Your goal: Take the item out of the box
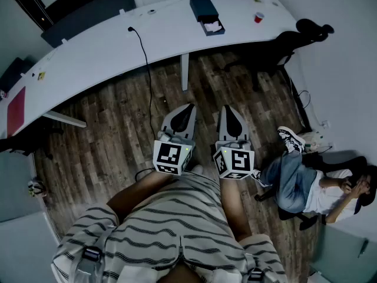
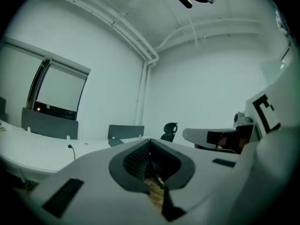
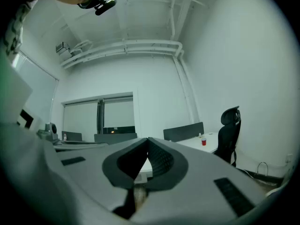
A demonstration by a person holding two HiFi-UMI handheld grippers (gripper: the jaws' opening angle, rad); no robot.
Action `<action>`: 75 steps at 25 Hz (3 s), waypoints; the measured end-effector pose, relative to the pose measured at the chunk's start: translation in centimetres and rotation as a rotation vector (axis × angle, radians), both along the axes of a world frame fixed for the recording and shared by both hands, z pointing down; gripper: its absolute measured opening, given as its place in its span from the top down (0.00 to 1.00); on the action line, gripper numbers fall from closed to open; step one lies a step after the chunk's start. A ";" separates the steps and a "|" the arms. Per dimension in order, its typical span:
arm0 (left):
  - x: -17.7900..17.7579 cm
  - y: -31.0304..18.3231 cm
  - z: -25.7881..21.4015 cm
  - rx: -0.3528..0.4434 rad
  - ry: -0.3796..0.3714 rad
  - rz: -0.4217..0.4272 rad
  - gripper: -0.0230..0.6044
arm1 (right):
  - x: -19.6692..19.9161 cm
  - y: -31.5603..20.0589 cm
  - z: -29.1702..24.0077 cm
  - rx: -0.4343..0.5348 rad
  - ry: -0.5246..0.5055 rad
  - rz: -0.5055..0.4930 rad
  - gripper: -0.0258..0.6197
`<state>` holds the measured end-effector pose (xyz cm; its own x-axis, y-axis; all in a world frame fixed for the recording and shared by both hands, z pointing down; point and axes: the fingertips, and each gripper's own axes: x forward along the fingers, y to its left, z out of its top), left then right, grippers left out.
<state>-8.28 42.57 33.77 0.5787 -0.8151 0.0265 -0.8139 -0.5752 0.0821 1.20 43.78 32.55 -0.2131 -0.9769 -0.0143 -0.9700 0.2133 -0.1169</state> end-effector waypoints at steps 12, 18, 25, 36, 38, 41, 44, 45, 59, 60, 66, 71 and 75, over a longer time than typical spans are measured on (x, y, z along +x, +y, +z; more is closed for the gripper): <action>3.3 4.0 2.5 -0.005 -0.049 -0.043 0.92 | 3.0 2.5 1.6 -0.006 0.027 -0.071 0.93; 3.0 3.1 3.4 -0.026 -0.063 -0.075 0.92 | 3.2 1.2 1.7 -0.006 -0.016 -0.097 0.93; 2.4 -2.2 4.4 -0.031 -0.052 -0.104 0.92 | 2.6 -3.8 2.9 -0.024 -0.002 -0.117 0.93; 3.6 -18.6 5.4 -0.046 -0.034 -0.087 0.92 | 3.0 -18.9 3.6 -0.033 0.041 -0.100 0.93; 3.4 -22.0 5.1 -0.048 -0.043 -0.085 0.92 | 2.7 -22.2 3.7 -0.048 0.038 -0.097 0.93; 2.9 -26.5 4.2 -0.049 -0.055 -0.071 0.92 | 2.6 -26.5 3.7 -0.070 0.033 -0.076 0.93; 2.7 -30.9 3.5 -0.061 -0.053 -0.057 0.92 | 2.5 -30.5 2.9 -0.077 0.031 -0.054 0.93; 2.7 -32.2 3.4 -0.064 -0.053 -0.050 0.92 | 2.5 -31.8 2.6 -0.077 0.030 -0.047 0.93; 3.7 -44.8 2.6 -0.041 -0.060 0.072 0.92 | 2.2 -44.4 2.3 -0.098 0.045 0.032 0.93; 3.7 -45.5 2.6 -0.040 -0.060 0.077 0.92 | 2.3 -45.1 2.5 -0.102 0.047 0.036 0.93; 4.5 -48.5 3.2 -0.052 -0.060 0.107 0.92 | 3.0 -48.2 3.1 -0.126 0.051 0.063 0.93; 5.4 -50.1 4.4 -0.082 -0.074 0.116 0.92 | 3.8 -50.0 4.1 -0.159 0.050 0.066 0.93; 6.2 -51.3 5.4 -0.101 -0.087 0.095 0.92 | 4.6 -51.5 5.3 -0.187 0.041 0.035 0.93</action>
